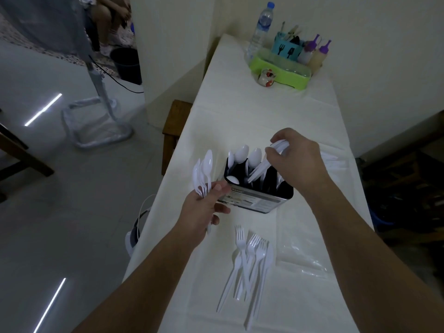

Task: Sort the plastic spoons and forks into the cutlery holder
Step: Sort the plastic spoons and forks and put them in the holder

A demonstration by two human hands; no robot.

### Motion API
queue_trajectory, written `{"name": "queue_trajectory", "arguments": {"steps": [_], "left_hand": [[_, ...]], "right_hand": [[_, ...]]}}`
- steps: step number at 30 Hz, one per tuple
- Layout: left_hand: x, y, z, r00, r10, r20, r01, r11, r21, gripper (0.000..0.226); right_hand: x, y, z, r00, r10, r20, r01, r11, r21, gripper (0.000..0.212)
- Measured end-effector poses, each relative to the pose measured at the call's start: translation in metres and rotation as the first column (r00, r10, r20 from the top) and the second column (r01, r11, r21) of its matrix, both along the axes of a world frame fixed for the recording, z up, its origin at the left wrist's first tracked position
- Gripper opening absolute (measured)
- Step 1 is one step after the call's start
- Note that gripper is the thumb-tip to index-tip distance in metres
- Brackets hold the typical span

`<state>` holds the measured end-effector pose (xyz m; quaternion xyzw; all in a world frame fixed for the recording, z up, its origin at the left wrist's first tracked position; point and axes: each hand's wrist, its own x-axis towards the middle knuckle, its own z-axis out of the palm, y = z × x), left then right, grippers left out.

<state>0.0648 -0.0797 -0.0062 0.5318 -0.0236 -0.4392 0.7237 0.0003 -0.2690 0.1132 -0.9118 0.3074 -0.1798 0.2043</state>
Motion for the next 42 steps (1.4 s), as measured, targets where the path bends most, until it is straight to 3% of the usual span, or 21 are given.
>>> {"name": "queue_trajectory", "arguments": {"steps": [6,14,29,32,35,42], "left_hand": [[0.0,0.001,0.001,1.0,0.0,-0.001,0.0,1.0,0.0,0.026],[-0.001,0.0,0.0,1.0,0.002,-0.01,-0.002,1.0,0.004,0.024],[0.0,-0.001,-0.001,1.0,-0.015,0.008,0.015,0.999,0.032,0.023],[0.0,0.0,0.001,0.999,0.004,0.035,-0.004,1.0,0.022,0.022],[-0.002,-0.004,0.006,0.998,0.034,0.045,-0.034,0.999,-0.001,0.02],[-0.01,-0.019,0.021,0.999,0.005,0.05,-0.003,0.999,-0.04,0.021]], "right_hand": [[-0.002,0.007,-0.006,0.997,0.02,-0.073,-0.015,0.998,0.065,0.019],[-0.003,0.001,0.007,0.999,0.007,0.041,-0.01,0.998,0.066,0.015],[0.005,-0.001,-0.017,0.991,0.063,-0.121,-0.051,0.993,0.103,0.02],[0.007,-0.005,-0.004,0.997,0.047,-0.058,-0.045,0.998,0.032,0.019],[0.012,-0.01,0.008,0.999,0.01,0.03,-0.012,0.998,0.061,0.017],[0.003,-0.016,-0.008,0.999,-0.025,-0.023,0.028,0.991,0.134,0.016]]}}
